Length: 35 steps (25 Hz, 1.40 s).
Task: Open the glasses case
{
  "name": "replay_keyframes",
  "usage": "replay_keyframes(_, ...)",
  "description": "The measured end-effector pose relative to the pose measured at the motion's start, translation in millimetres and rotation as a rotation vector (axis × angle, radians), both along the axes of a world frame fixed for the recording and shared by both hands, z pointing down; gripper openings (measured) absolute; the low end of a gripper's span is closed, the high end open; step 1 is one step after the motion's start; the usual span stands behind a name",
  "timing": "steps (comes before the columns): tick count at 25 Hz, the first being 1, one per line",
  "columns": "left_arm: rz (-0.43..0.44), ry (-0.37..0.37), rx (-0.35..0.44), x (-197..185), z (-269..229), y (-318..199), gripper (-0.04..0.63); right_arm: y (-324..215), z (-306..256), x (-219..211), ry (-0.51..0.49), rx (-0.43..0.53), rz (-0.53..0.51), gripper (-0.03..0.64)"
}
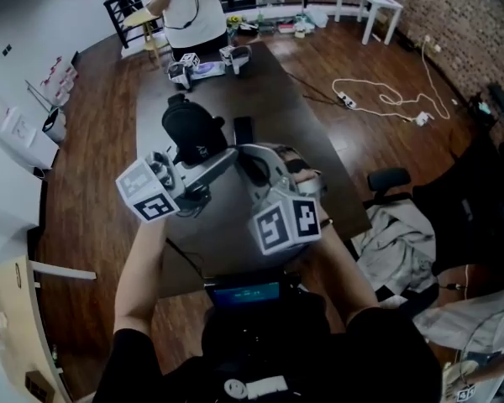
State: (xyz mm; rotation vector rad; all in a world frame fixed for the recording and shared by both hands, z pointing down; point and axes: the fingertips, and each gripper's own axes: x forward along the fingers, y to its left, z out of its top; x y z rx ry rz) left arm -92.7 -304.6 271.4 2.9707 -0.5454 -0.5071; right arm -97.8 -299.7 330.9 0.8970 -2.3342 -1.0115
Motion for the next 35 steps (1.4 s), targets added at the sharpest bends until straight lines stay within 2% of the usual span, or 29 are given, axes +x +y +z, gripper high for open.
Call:
replay_keyframes(3,0.048,0.052,-0.091,-0.5,-1.7,-13.9,0.268,-10.8,-6.0,2.0,0.025,0.017,-0.04,0.011)
replay_keyframes(6,0.052,0.031,-0.163,5.3,0.6,-24.9,0.264,-19.1,-6.1,7.5,0.048,0.01,-0.073,0.012)
replay_keyframes(10,0.062,0.071,-0.302,14.6,6.2,-46.0,0.256,-33.9,-2.7,19.2,0.072,0.02,-0.112,0.012)
replay_keyframes(16,0.047,0.069,-0.374,20.2,20.1,-56.0,0.247,-43.5,7.9,22.9,0.134,0.023,-0.155,0.014)
replay_keyframes(20,0.015,0.04,-0.377,25.0,22.8,-59.2,0.247,-47.0,10.1,25.8,0.159,0.023,-0.18,0.014)
replay_keyframes(21,0.011,0.021,-0.385,27.1,26.0,-60.2,0.247,-50.0,7.7,27.5,0.155,0.033,-0.171,0.014)
replay_keyframes(23,0.028,-0.072,-0.409,37.0,44.2,-58.2,0.247,-61.3,-3.1,32.7,0.103,0.045,-0.134,0.012)
replay_keyframes(24,0.043,-0.119,-0.416,42.5,55.5,-54.7,0.247,-66.7,-9.3,34.9,0.067,0.034,-0.126,0.012)
replay_keyframes(26,0.061,-0.166,-0.435,47.2,72.3,-49.7,0.247,-72.6,-12.5,35.8,0.038,0.003,-0.134,0.012)
replay_keyframes(30,0.063,-0.303,-0.446,46.1,94.7,-49.1,0.247,-76.9,-0.2,37.8,0.075,-0.007,-0.16,0.012)
replay_keyframes(35,0.083,-0.38,-0.481,50.0,111.8,-50.3,0.247,-83.6,9.5,42.2,0.119,0.012,-0.156,0.014)
